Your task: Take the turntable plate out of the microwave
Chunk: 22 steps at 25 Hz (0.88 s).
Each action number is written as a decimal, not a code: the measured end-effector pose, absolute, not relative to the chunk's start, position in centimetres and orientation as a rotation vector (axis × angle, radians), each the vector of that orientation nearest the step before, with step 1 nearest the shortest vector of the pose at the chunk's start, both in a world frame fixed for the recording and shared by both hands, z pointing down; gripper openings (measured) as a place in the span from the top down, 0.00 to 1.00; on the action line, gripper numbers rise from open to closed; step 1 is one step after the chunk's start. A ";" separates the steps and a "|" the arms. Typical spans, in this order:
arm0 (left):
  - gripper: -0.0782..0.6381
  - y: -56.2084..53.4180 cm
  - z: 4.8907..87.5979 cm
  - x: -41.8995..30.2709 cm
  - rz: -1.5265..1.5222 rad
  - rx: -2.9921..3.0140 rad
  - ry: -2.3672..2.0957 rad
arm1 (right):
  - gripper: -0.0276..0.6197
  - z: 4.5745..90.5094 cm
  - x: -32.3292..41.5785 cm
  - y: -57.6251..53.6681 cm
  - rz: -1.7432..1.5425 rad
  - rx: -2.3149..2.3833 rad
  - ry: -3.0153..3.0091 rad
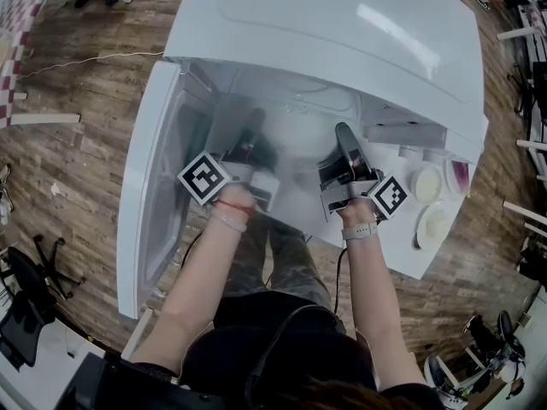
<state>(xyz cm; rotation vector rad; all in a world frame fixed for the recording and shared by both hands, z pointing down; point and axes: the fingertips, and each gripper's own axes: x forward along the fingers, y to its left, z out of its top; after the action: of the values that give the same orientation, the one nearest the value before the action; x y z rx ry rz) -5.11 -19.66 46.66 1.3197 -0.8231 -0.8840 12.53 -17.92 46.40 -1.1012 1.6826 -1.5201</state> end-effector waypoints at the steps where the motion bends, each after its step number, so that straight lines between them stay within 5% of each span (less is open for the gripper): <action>1: 0.85 -19.6 46.7 -5.2 -0.891 1.314 -0.826 | 0.89 46.2 12.4 -18.0 -1.514 -1.098 1.694; 22: 0.85 -16.5 45.8 -6.2 -0.895 1.340 -0.813 | 0.89 45.3 11.5 -14.5 -1.454 -1.077 1.678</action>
<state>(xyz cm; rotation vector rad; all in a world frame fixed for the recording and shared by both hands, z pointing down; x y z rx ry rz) -6.19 -16.47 45.76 1.3398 -0.8130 -0.8945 11.54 -14.52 45.28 -1.0774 1.6784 -1.4538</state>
